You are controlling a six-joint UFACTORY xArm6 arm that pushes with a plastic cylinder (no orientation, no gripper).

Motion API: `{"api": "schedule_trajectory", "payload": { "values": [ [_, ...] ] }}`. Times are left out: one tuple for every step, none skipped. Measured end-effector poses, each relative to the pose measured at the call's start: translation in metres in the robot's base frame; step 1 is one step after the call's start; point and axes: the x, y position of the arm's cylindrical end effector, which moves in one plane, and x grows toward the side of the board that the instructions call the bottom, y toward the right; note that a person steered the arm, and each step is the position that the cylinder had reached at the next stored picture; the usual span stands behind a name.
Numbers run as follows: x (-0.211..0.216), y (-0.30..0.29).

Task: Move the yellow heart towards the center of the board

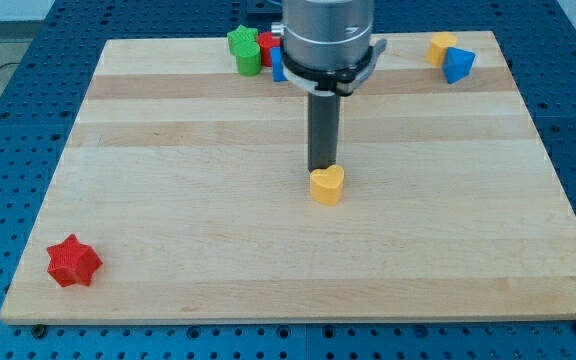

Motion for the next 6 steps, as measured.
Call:
{"api": "schedule_trajectory", "payload": {
  "values": [
    [0.022, -0.028],
    [0.057, -0.044],
    [0.085, -0.025],
    [0.068, 0.012],
    [0.002, 0.027],
    [-0.016, 0.027]
  ]
}}
